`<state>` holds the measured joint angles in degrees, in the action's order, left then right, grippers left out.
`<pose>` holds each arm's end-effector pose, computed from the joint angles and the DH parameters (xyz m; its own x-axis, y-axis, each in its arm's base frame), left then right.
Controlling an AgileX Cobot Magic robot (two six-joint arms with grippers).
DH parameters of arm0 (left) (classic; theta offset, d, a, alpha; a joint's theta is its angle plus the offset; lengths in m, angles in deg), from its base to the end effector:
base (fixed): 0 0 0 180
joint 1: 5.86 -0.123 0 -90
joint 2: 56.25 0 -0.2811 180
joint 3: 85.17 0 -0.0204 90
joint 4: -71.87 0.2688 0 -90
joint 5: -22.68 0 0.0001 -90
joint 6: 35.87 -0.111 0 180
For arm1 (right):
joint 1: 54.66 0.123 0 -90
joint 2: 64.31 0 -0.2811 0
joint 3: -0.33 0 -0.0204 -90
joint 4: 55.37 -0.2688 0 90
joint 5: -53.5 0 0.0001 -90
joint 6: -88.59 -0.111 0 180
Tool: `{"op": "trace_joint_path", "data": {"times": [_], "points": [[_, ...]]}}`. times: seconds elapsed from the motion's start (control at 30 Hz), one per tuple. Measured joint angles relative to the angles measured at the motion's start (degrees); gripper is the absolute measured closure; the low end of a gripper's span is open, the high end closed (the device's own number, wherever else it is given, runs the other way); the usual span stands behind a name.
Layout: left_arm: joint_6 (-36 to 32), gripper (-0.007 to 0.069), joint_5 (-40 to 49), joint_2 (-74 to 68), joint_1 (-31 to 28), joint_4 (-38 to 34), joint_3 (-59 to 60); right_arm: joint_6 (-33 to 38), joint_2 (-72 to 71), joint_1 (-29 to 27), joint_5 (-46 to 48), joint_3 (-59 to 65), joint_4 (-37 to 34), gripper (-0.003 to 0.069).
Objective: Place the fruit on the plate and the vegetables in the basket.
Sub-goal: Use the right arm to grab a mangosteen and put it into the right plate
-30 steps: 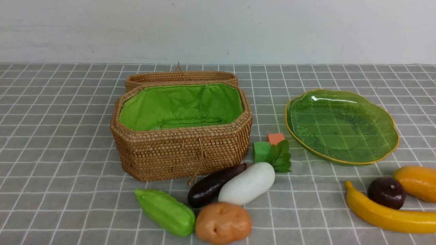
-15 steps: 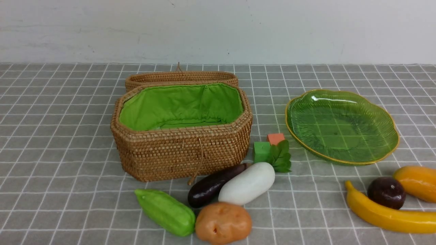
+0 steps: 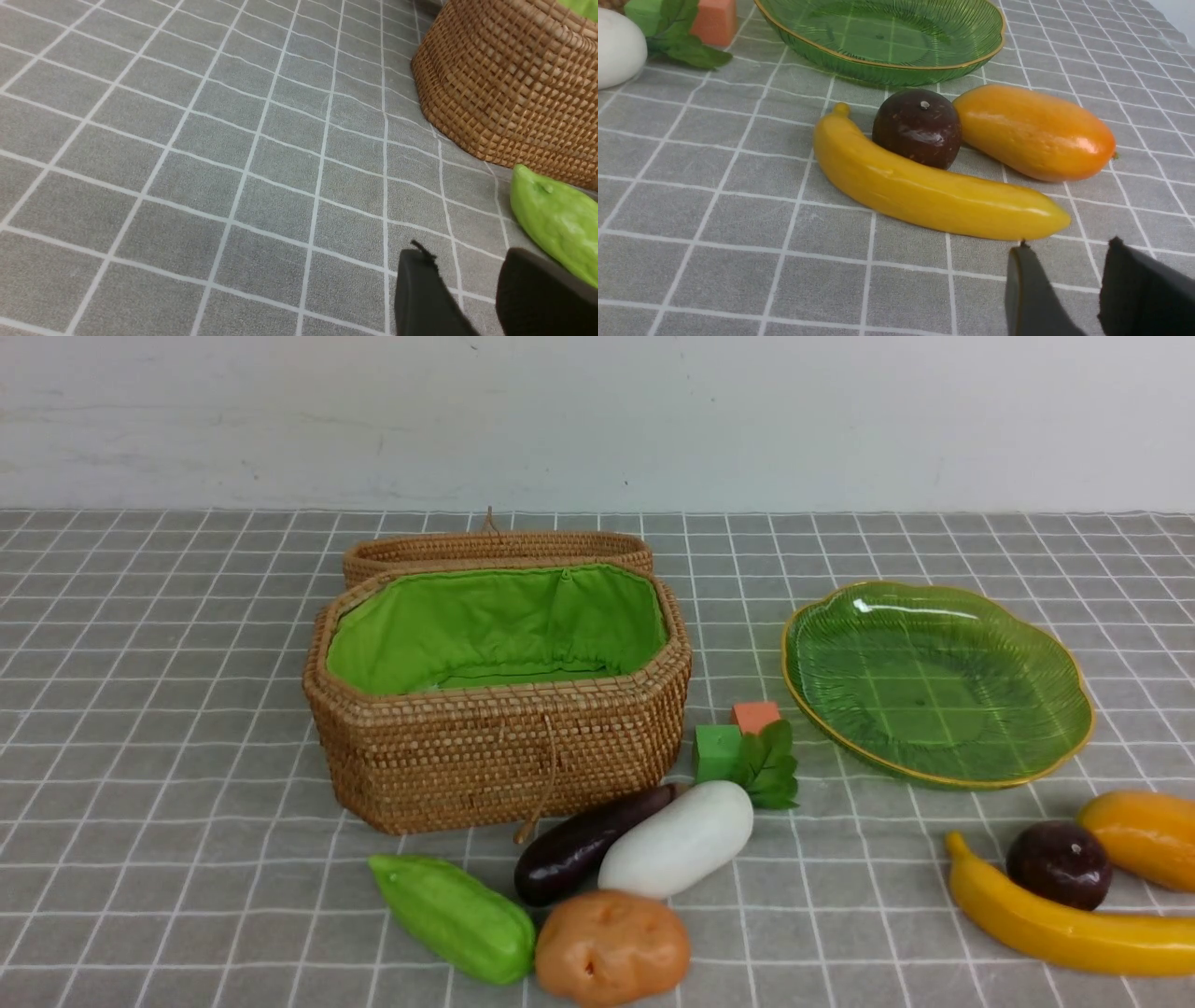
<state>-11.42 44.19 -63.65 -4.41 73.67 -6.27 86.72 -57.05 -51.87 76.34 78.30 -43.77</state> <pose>0.0938 -0.0011 0.1629 -0.2873 -0.3799 -0.8793 -0.1051 0.9249 -0.3653 0.0931 -0.0042 0.1676 -0.3032 -0.1682 -0.9380 -0.0211 0.9852 -0.1699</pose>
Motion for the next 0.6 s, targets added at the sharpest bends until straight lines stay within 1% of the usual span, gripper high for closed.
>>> {"op": "trace_joint_path", "data": {"times": [0.23,0.4,0.5,0.53,0.6], "points": [[0.0,0.0386,0.0,0.0,0.0,0.0,0.0,0.0,0.0,0.0,0.0,0.0,0.3,0.0419],[0.0,0.0386,0.0,0.0,0.0,0.0,0.0,0.3,0.0,0.0,-0.9,0.1,2.4,0.0419],[0.0,0.0386,0.0,0.0,0.0,0.0,0.0,-0.4,0.0,0.0,-6.2,0.7,2.7,0.0419],[0.0,0.0386,0.0,0.0,0.0,0.0,0.0,-1.7,0.0,0.0,-12.4,0.7,2.8,0.0419],[0.0,0.0386,0.0,0.0,0.0,0.0,0.0,-3.9,0.0,0.0,-20.9,0.7,2.8,0.0419]]}}
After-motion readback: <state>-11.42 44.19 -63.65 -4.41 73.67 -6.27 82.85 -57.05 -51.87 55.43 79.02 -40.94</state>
